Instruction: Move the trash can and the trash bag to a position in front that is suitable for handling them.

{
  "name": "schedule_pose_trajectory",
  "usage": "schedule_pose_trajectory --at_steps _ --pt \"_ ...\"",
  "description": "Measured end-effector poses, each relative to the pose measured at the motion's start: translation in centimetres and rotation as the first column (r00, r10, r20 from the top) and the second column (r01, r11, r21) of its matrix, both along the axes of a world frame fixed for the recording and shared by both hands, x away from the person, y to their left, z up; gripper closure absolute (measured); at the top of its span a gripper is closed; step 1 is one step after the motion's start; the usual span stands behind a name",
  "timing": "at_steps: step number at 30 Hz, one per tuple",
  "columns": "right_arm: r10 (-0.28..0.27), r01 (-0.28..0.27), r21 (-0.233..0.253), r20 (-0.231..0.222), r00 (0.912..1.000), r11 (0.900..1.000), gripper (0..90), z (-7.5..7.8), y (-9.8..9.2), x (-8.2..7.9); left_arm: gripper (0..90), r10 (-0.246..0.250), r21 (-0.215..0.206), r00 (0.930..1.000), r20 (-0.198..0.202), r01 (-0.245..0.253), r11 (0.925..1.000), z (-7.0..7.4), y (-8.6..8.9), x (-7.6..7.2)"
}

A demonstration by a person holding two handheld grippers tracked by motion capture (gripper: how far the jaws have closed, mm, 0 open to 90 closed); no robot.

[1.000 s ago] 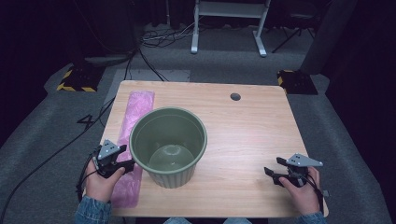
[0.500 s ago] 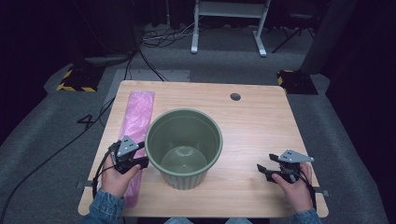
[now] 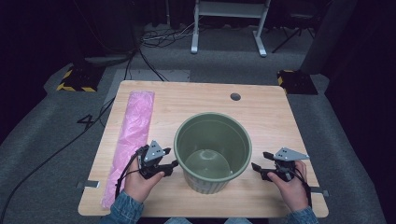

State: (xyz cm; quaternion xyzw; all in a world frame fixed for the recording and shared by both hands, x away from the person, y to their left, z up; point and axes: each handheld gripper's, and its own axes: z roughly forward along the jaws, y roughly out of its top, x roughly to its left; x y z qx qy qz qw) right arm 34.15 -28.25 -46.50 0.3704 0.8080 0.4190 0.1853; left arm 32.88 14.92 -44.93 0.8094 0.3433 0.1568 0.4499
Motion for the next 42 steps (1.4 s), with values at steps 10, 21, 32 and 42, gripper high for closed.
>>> schedule_pose_trajectory --at_steps 10,21,32,42 --pt "-0.001 0.001 0.031 0.011 0.9999 1.0 31.1 0.3 2.5 1.6 44.6 0.07 -0.037 0.9973 -0.024 -0.071 0.9968 -0.7 -0.9 2.3" --pt "0.022 -0.022 0.007 0.004 0.9997 1.0 37.6 0.5 3.2 -0.5 45.9 0.006 0.033 0.9998 -0.017 -0.005 0.9995 -0.1 -1.7 -1.3" --pt "-0.052 0.05 -0.045 -0.051 0.9973 0.998 24.0 -1.1 1.1 -0.3 25.6 0.206 0.061 0.9778 -0.039 -0.203 0.9772 0.4 3.6 1.0" --pt "-0.11 0.104 -0.068 -0.087 0.9901 0.992 23.0 -2.8 -0.6 0.1 26.6 0.371 0.105 0.9284 -0.021 -0.367 0.9243 -0.7 7.8 4.5"
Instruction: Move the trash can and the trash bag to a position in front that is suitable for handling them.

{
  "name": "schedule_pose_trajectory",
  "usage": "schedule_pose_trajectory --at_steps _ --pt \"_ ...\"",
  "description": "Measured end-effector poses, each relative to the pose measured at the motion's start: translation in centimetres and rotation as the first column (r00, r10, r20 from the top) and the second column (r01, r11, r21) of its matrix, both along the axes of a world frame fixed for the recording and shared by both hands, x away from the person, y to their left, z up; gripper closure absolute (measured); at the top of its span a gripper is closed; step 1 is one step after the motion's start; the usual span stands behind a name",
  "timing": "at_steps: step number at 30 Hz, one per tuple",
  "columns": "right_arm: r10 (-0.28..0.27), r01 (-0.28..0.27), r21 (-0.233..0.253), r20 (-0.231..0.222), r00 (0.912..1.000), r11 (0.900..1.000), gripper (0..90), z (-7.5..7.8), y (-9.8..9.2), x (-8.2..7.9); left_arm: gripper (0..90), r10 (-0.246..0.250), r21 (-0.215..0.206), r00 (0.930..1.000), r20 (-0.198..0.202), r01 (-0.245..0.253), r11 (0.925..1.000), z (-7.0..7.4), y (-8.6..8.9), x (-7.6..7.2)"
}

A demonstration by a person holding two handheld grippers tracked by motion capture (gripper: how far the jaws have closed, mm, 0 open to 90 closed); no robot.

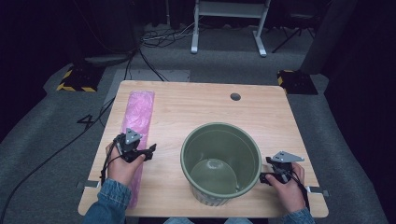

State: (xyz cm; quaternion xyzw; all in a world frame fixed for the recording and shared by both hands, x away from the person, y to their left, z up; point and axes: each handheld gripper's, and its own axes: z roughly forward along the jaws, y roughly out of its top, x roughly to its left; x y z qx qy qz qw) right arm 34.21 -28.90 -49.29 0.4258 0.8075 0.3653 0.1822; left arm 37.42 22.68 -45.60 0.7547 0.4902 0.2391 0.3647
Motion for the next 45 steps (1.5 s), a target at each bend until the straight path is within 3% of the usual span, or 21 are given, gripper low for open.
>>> schedule_pose_trajectory --at_steps 1,2,3,7,10,11,18,19,28,30,31,32,33,35,38,41,42,43,44,45 --pt "-0.009 0.009 -0.002 -0.006 0.9999 1.0 22.9 -0.3 -0.2 0.0 26.1 0.043 0.001 0.999 -0.012 -0.043 0.9991 -0.4 0.9 0.8" --pt "-0.009 0.009 -0.002 -0.006 0.9999 1.0 22.9 -0.3 -0.2 0.0 25.6 0.043 0.001 0.999 -0.012 -0.043 0.9991 -0.4 0.9 0.8" --pt "-0.015 0.015 -0.008 -0.009 0.9998 1.0 22.9 -0.5 -0.3 0.0 24.9 0.075 0.017 0.9968 -0.028 -0.074 0.9971 -0.8 1.5 1.6" --pt "-0.022 0.021 -0.012 -0.009 0.9997 1.0 22.8 -0.9 -0.5 0.1 22.2 0.107 0.052 0.9933 -0.043 -0.105 0.9932 -1.4 2.1 2.8" --pt "-0.024 0.024 -0.014 -0.009 0.9997 1.0 22.8 -0.9 -0.6 0.1 22.1 0.123 0.054 0.9912 -0.049 -0.121 0.9912 -1.7 2.2 3.2" --pt "-0.024 0.024 -0.015 -0.007 0.9997 1.0 22.8 -0.9 -0.6 0.0 21.9 0.133 0.07 0.9887 -0.069 -0.128 0.9892 -2.2 2.0 3.3" --pt "-0.023 0.023 -0.019 -0.003 0.9997 1.0 22.8 -0.9 -0.6 -0.1 21.9 0.127 0.097 0.984 -0.125 -0.115 0.9887 -3.4 0.8 3.2" --pt "-0.023 0.023 -0.019 -0.002 0.9997 1.0 22.7 -0.9 -0.6 -0.1 21.9 0.138 0.12 0.9802 -0.142 -0.122 0.9853 -3.6 0.7 3.3" --pt "-0.021 0.021 -0.02 -0.002 0.9998 1.0 22.5 -0.9 -0.6 -0.1 17.1 0.207 0.17 0.9659 -0.156 -0.18 0.9688 -3.6 2.0 3.1" --pt "-0.022 0.022 -0.02 -0.002 0.9998 1.0 22.5 -0.9 -0.6 -0.1 15.2 0.214 0.159 0.9629 -0.165 -0.188 0.9693 -3.6 2.3 3.1" --pt "-0.021 0.021 -0.02 -0.001 0.9998 1.0 22.5 -0.9 -0.6 -0.1 15.3 0.223 0.125 0.9565 -0.189 -0.201 0.9715 -3.7 2.6 3.2" --pt "-0.021 0.021 -0.02 -0.001 0.9998 1.0 22.5 -0.9 -0.6 -0.1 15.3 0.223 0.125 0.9565 -0.189 -0.201 0.9715 -3.7 2.6 3.2" --pt "-0.021 0.021 -0.02 -0.001 0.9998 1.0 22.5 -0.9 -0.5 -0.1 15.3 0.225 0.091 0.9517 -0.209 -0.21 0.9735 -3.8 2.9 3.2" --pt "-0.021 0.021 -0.019 -0.001 0.9998 1.0 22.5 -0.9 -0.5 -0.1 15.3 0.226 0.071 0.9498 -0.217 -0.215 0.974 -3.8 3.0 3.2" --pt "-0.02 0.02 -0.019 0.0 0.9998 1.0 22.5 -0.9 -0.6 -0.1 15.8 0.223 0.075 0.9525 -0.207 -0.212 0.9743 -3.9 3.1 3.2" --pt "-0.019 0.019 -0.019 0.001 0.9998 1.0 22.5 -1.0 -0.6 -0.1 20.9 0.22 0.073 0.9547 -0.201 -0.209 0.9751 -3.7 3.0 3.0" --pt "-0.017 0.017 -0.018 0.001 0.9998 1.0 22.5 -1.0 -0.6 -0.1 45.8 0.212 0.066 0.9608 -0.179 -0.203 0.977 -3.5 2.9 2.8" --pt "-0.017 0.017 -0.018 0.001 0.9998 1.0 22.5 -1.0 -0.6 -0.1 54.9 0.212 0.066 0.9608 -0.179 -0.203 0.977 -3.5 2.9 2.8" --pt "-0.016 0.016 -0.018 0.002 0.9999 1.0 22.5 -1.0 -0.6 -0.1 54.9 0.205 0.064 0.9628 -0.176 -0.197 0.9784 -3.5 2.9 2.8" --pt "-0.016 0.016 -0.017 0.002 0.9999 1.0 22.5 -1.0 -0.6 -0.1 60.5 0.2 0.062 0.9651 -0.17 -0.192 0.9795 -3.5 2.9 2.7"
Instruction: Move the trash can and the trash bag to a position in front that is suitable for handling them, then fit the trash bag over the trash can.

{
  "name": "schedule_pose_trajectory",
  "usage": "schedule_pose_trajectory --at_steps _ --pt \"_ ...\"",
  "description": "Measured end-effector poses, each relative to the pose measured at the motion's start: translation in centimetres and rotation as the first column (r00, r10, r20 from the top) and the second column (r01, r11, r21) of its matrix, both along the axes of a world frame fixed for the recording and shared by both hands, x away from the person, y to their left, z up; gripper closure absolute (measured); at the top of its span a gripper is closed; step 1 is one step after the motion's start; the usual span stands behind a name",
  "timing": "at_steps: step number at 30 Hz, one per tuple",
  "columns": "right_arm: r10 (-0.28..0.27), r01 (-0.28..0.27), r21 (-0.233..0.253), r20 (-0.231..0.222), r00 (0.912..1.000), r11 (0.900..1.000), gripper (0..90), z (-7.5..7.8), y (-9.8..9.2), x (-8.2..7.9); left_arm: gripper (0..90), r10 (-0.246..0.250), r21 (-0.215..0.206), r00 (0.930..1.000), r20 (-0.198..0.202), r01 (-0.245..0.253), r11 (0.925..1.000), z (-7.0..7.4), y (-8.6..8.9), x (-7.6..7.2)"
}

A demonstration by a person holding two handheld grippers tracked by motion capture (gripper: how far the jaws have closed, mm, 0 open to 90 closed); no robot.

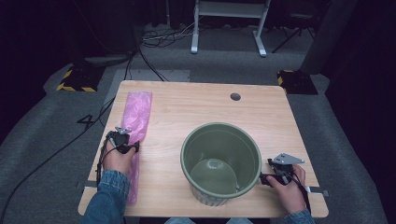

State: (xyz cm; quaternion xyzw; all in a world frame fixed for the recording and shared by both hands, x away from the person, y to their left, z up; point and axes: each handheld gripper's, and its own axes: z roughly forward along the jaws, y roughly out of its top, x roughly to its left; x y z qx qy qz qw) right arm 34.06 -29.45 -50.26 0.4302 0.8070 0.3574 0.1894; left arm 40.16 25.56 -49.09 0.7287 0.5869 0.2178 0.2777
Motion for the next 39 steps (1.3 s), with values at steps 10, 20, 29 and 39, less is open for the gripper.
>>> schedule_pose_trajectory --at_steps 10,20,29,39 --pt "0.011 -0.011 0.004 0.004 0.9999 1.0 22.3 0.0 0.0 0.1 89.3 -0.096 -0.131 0.9943 0.046 0.101 0.9862 -0.5 0.3 -0.6" --pt "0.012 -0.012 0.006 0.012 0.9999 1.0 22.1 -0.1 0.1 0.2 89.3 -0.157 -0.146 0.9831 0.094 0.169 0.9747 0.7 -0.3 -1.4" --pt "0.017 -0.017 0.008 0.01 0.9998 1.0 22.2 -0.1 0.1 0.3 89.2 -0.215 -0.165 0.9531 0.213 0.252 0.9536 3.0 -0.9 -3.0" --pt "0.017 -0.017 0.006 0.012 0.9998 1.0 22.4 -0.1 0.1 0.3 89.3 -0.326 -0.152 0.8775 0.352 0.397 0.9052 6.3 -1.7 -4.4"
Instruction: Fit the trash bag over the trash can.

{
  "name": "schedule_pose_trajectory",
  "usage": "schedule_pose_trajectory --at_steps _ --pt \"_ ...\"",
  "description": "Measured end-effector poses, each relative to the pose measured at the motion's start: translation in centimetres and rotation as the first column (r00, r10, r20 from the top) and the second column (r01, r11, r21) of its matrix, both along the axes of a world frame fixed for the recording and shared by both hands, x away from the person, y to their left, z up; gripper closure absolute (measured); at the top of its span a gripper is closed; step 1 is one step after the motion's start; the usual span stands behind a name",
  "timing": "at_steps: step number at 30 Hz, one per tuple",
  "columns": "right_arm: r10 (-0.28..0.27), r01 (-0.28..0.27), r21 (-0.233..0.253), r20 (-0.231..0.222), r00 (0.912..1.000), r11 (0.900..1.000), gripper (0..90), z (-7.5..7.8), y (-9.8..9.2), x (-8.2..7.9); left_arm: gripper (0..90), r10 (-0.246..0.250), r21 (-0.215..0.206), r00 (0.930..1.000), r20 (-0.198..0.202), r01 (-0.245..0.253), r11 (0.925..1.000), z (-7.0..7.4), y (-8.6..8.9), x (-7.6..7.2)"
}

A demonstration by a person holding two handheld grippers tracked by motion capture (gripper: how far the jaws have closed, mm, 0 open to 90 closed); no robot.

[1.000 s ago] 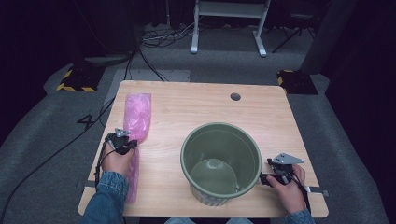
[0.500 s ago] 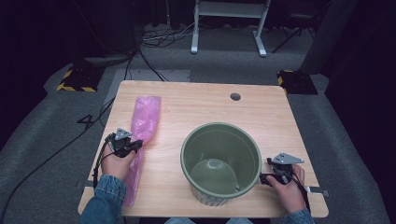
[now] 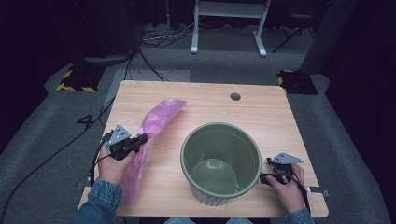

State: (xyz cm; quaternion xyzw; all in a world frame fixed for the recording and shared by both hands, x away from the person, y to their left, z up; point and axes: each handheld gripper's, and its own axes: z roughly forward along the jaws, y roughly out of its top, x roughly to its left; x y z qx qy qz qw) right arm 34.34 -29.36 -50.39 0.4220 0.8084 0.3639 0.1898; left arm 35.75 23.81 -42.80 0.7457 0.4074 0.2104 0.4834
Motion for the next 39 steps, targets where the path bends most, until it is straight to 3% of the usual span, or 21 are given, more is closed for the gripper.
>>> schedule_pose_trajectory --at_steps 5,10,12,14,19,20,23,24,25,26,28,29,30,32,33,34,35,37,38,39 --pt "0.002 -0.002 0.002 0.0 1.0 1.0 22.8 0.0 -0.1 -0.1 89.3 -0.046 -0.023 0.9977 0.049 0.047 0.9986 1.9 -0.7 -0.4" --pt "0.004 -0.004 0.001 0.0 1.0 1.0 22.9 0.0 -0.2 -0.2 89.3 -0.099 -0.036 0.9907 0.094 0.103 0.9941 3.9 -1.6 -0.7" --pt "0.005 -0.005 0.003 0.0 1.0 1.0 22.9 0.0 -0.2 -0.2 89.3 -0.129 -0.066 0.9855 0.11 0.137 0.9883 5.0 -2.0 -0.8" --pt "0.004 -0.004 0.002 0.001 1.0 1.0 22.9 0.0 -0.2 -0.2 89.3 -0.136 -0.066 0.9836 0.119 0.144 0.9874 5.3 -2.1 -0.9" --pt "0.007 -0.007 0.003 -0.001 1.0 1.0 22.9 0.0 -0.3 -0.2 89.3 -0.181 -0.071 0.9706 0.158 0.194 0.9784 6.9 -2.6 -1.2" --pt "0.012 -0.012 0.006 -0.003 0.9999 1.0 22.9 0.0 -0.4 -0.3 89.3 -0.199 -0.069 0.9654 0.169 0.213 0.9747 7.4 -2.8 -1.3" --pt "0.013 -0.013 0.005 -0.001 0.9999 1.0 22.9 0.0 -0.4 -0.3 89.3 -0.209 -0.067 0.9602 0.185 0.224 0.9722 7.9 -2.9 -1.4" --pt "0.011 -0.011 0.004 0.0 0.9999 1.0 22.9 0.0 -0.5 -0.3 89.3 -0.216 -0.066 0.9566 0.195 0.233 0.9703 8.1 -3.0 -1.4" --pt "0.01 -0.01 0.006 0.0 1.0 1.0 23.0 0.0 -0.5 -0.4 89.3 -0.235 -0.072 0.9481 0.214 0.255 0.9642 8.6 -3.1 -1.4" --pt "0.01 -0.01 0.006 0.0 1.0 1.0 23.0 0.0 -0.5 -0.4 89.3 -0.235 -0.072 0.9481 0.214 0.255 0.9642 8.6 -3.1 -1.4" --pt "0.011 -0.011 0.005 0.0 0.9999 1.0 23.0 0.0 -0.5 -0.4 89.3 -0.258 -0.072 0.94 0.224 0.28 0.9574 9.0 -3.3 -1.4" --pt "0.011 -0.011 0.005 0.0 0.9999 1.0 22.9 0.0 -0.5 -0.4 89.3 -0.278 -0.067 0.932 0.233 0.3 0.9515 9.5 -3.6 -1.4" --pt "0.011 -0.011 0.005 0.0 0.9999 1.0 22.9 0.0 -0.5 -0.4 89.2 -0.278 -0.067 0.932 0.233 0.3 0.9515 9.5 -3.6 -1.4" --pt "0.011 -0.011 0.005 0.0 0.9999 1.0 22.9 0.0 -0.5 -0.4 89.2 -0.301 -0.075 0.9223 0.243 0.327 0.9421 10.0 -3.8 -1.5" --pt "0.011 -0.011 0.005 0.0 0.9999 1.0 22.9 0.0 -0.5 -0.4 89.3 -0.318 -0.084 0.9142 0.251 0.348 0.9336 10.5 -3.9 -1.5" --pt "0.011 -0.011 0.005 0.0 0.9999 1.0 22.9 0.0 -0.5 -0.4 89.3 -0.318 -0.084 0.9142 0.251 0.348 0.9336 10.5 -3.9 -1.5" --pt "0.011 -0.011 0.005 0.0 0.9999 1.0 22.9 0.0 -0.5 -0.4 89.2 -0.334 -0.09 0.9064 0.258 0.367 0.9258 11.0 -3.9 -1.5" --pt "0.01 -0.01 0.006 -0.002 0.9999 1.0 22.9 0.0 -0.5 -0.4 89.3 -0.351 -0.101 0.8982 0.265 0.388 0.9162 11.5 -4.0 -1.4" --pt "0.011 -0.011 0.006 -0.001 0.9999 1.0 22.9 0.0 -0.5 -0.4 89.3 -0.351 -0.101 0.8982 0.265 0.388 0.9162 11.5 -4.0 -1.4" --pt "0.011 -0.011 0.006 -0.001 0.9999 1.0 22.9 0.0 -0.5 -0.4 89.3 -0.365 -0.102 0.8907 0.271 0.404 0.9092 11.9 -4.0 -1.4"
